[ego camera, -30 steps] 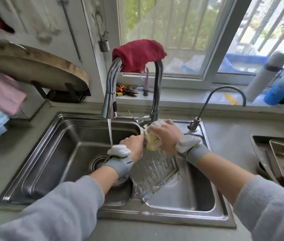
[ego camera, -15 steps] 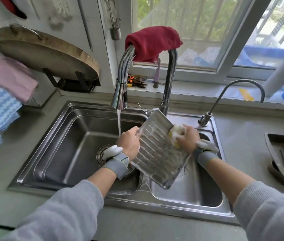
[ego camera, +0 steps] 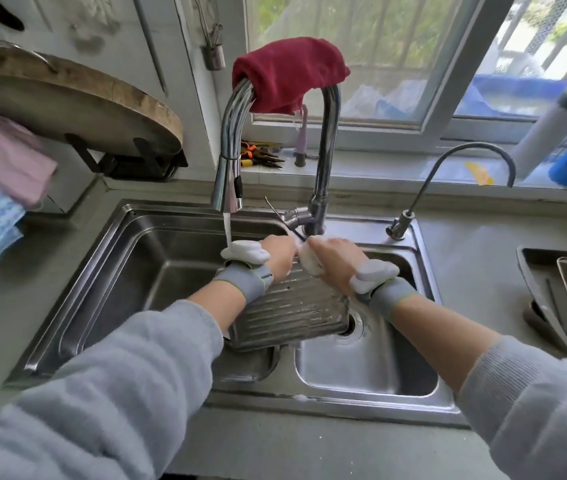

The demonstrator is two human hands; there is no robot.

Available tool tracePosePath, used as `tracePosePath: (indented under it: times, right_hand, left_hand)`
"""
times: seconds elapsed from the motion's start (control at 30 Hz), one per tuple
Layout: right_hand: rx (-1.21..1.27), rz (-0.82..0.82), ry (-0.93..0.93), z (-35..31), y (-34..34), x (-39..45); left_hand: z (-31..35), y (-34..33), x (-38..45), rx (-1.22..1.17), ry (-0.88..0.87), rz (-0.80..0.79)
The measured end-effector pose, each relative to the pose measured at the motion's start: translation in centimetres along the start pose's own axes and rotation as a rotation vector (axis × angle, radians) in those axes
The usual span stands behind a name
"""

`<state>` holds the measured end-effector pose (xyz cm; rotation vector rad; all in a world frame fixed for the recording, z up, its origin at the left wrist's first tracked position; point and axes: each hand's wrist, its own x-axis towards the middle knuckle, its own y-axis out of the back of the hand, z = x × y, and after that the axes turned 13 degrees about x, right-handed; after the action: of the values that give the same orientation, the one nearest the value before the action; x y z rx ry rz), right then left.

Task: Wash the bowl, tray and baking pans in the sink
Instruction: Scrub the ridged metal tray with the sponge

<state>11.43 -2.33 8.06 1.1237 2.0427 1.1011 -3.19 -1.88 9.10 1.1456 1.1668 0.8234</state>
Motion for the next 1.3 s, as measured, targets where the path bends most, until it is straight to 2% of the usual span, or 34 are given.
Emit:
tracePosePath:
  times: [0.07, 0.2, 0.27, 0.37, 0.47, 0.57, 0.7, 0.77, 0.83, 0.97, 1.07, 1.13, 1.2, 1.3]
  right_hand:
    - [-0.060, 0.000, -0.013, -0.3, 0.1, 0.1]
    - [-0.055, 0.042, -0.051, 1.1, 0.1, 0.3]
    - [-0.055, 0.022, -0.064, 1.4, -0.1, 0.3]
    - [-0.006, 0.044, -0.060, 1.7, -0.1, 0.2]
    - [0.098, 0.162, -0.181, 2.7, 1.0, 0.0]
    - [0.220, 0.298, -0.310, 3.6, 1.6, 0.3]
    - [0.394, 0.388, -0.425, 3.5, 1.3, 0.3]
    - [0.421, 0.373, -0.512, 4.5, 0.2, -0.6]
    - [0.421, 0.343, -0.600, 5.7, -1.3, -1.9]
    - [0.640, 0.418, -0.704, 6.1, -2.5, -2.8]
    - [0.807, 0.478, -0.766, 4.7, -3.4, -2.8]
    - [0.888, 0.412, -0.764, 3.1, -6.2, -4.3]
    - [0.893, 0.285, -0.772, 2.7, -8.8, -5.8]
    - [0.800, 0.264, -0.793, 3.9, -7.0, -5.2]
  left_hand:
    - [0.8, 0.5, 0.0, -0.009, -0.010, -0.067]
    - [0.8, 0.0, -1.0, -0.134, 0.016, -0.038]
    - [1.1, -0.8, -1.2, 0.009, 0.007, -0.063]
    - [1.1, -1.6, -1.0, 0.180, 0.046, 0.029]
    - [0.3, -1.3, -0.4, 0.200, 0.062, 0.148]
    - [-0.4, -1.2, -0.2, 0.103, 0.118, 0.223]
    - [-0.2, -1.3, -0.5, -0.185, 0.293, 0.191]
    - [-0.6, -1.6, -0.5, -0.325, 0.389, 0.204]
    - [-1.1, -2.0, -0.9, -0.343, 0.413, 0.225]
    - [-1.2, -3.0, -1.4, -0.408, 0.455, 0.261]
    - [-0.7, -3.6, -1.0, -0.615, 0.552, 0.306]
    - [-0.5, -3.7, -0.8, -0.771, 0.645, 0.336]
    - [-0.5, -4.1, -0.4, -0.825, 0.678, 0.330]
    - [-0.2, -4.5, -0.3, -0.840, 0.664, 0.301]
